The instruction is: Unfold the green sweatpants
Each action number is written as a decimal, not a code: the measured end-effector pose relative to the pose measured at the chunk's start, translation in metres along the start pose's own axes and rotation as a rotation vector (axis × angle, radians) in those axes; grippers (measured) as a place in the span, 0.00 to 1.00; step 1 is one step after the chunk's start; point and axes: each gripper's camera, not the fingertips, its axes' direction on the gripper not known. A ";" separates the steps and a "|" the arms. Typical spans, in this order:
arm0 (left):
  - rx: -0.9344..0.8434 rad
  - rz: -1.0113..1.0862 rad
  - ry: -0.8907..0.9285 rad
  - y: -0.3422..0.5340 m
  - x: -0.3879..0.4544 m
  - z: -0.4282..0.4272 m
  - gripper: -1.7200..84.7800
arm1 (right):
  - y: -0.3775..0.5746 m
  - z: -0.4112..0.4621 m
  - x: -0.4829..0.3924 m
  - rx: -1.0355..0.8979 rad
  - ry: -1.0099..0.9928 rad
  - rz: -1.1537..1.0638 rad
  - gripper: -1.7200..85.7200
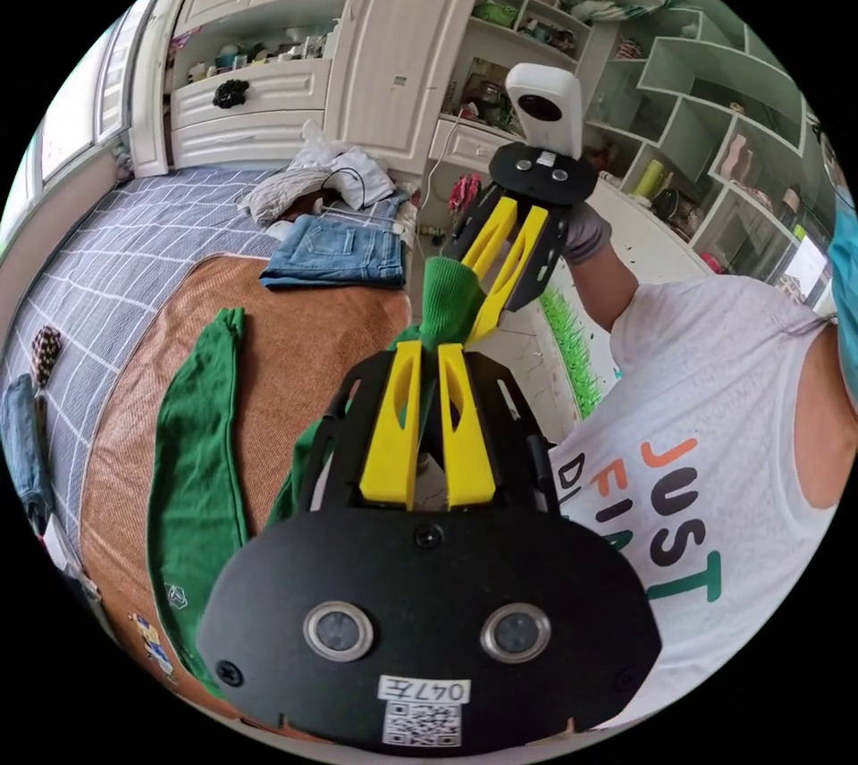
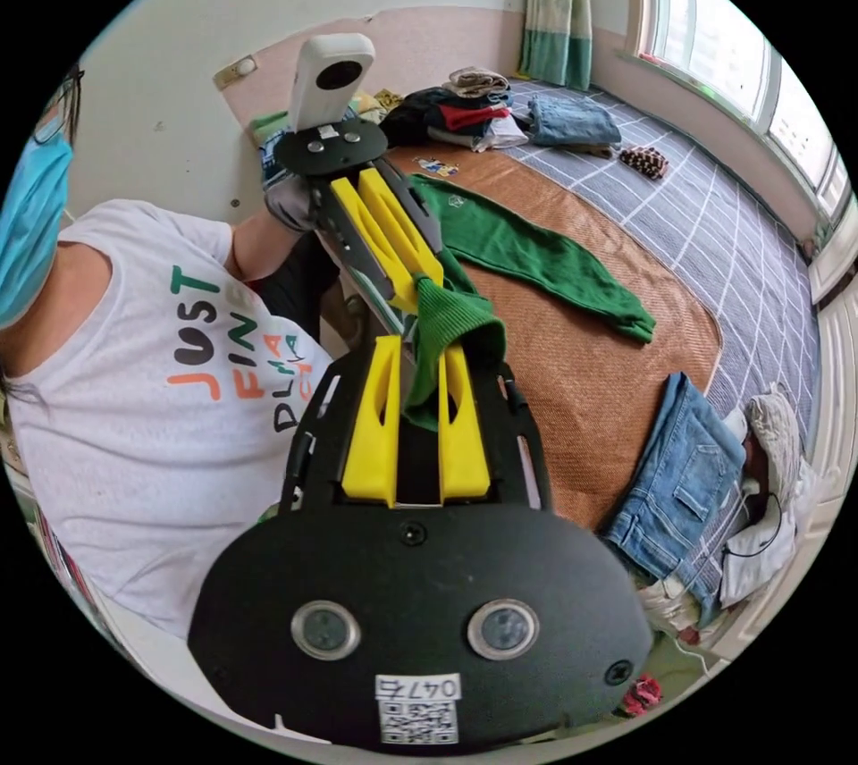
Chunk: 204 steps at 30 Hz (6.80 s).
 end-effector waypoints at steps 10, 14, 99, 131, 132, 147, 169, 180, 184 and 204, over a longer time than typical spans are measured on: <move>-0.060 0.028 -0.021 0.012 0.017 -0.012 0.06 | -0.012 0.008 -0.005 0.023 0.020 0.015 0.06; -0.137 0.095 -0.043 0.014 0.025 -0.016 0.06 | -0.015 0.013 0.003 -0.032 -0.027 -0.036 0.03; 0.344 -0.155 -0.510 -0.116 0.413 0.355 0.01 | 0.298 0.169 -0.083 0.692 -0.222 0.782 0.06; 0.580 -1.407 -0.475 0.497 0.583 0.476 0.14 | 0.557 0.337 0.006 0.533 -0.297 1.104 0.03; 0.573 -1.414 -0.446 0.500 0.579 0.497 0.15 | 0.561 0.339 0.004 0.545 -0.303 1.103 0.03; 0.923 -1.258 -0.152 0.513 0.660 0.626 0.07 | 0.533 0.288 0.021 0.877 -0.531 0.901 0.02; 0.845 -1.407 -0.305 0.417 0.525 0.719 0.20 | 0.323 0.398 0.172 0.918 -0.480 1.187 0.20; 0.782 -1.520 -0.296 0.421 0.618 0.821 0.21 | 0.261 0.436 0.147 0.666 -0.366 1.200 0.17; 0.759 -1.529 -0.267 0.404 0.576 0.831 0.19 | 0.240 0.452 0.155 0.672 -0.471 1.279 0.04; 0.562 -1.285 -0.012 0.305 0.492 0.823 0.10 | 0.025 0.240 -0.206 0.314 0.610 0.640 0.02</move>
